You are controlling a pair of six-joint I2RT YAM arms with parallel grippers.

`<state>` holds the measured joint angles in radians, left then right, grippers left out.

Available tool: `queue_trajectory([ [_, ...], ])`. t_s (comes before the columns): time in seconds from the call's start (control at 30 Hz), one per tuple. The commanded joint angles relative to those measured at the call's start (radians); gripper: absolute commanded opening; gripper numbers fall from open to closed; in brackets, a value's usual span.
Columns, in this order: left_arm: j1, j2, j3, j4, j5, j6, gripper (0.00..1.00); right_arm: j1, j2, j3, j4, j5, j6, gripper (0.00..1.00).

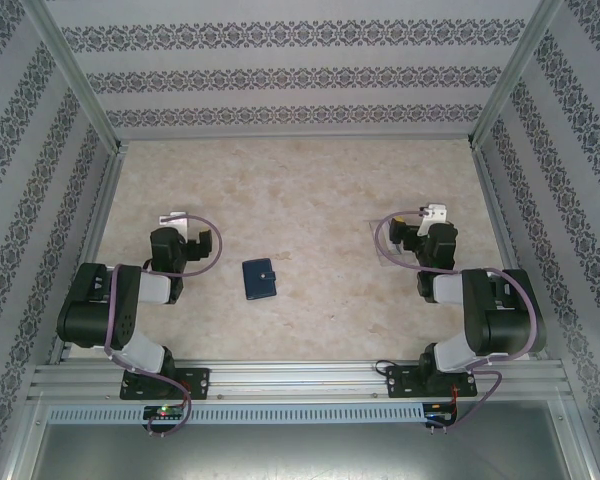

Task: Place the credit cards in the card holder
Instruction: Reset both arms

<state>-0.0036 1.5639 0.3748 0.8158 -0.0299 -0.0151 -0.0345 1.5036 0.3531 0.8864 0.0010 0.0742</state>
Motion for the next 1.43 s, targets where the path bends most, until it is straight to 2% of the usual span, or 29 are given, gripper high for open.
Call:
queue_trajectory([
  [0.0, 0.008, -0.005, 0.024, 0.045, -0.009, -0.013, 1.00, 0.019, 0.003, 0.024, 0.018, -0.007, -0.018, 0.98],
  [0.4, -0.006, -0.004, 0.029, 0.034, -0.031, -0.003, 1.00, 0.049, 0.002, 0.035, -0.004, 0.032, -0.048, 0.98],
  [1.4, -0.007, -0.002, 0.029, 0.034, -0.034, -0.002, 1.00, 0.048, 0.001, 0.036, -0.010, 0.022, -0.050, 0.98],
])
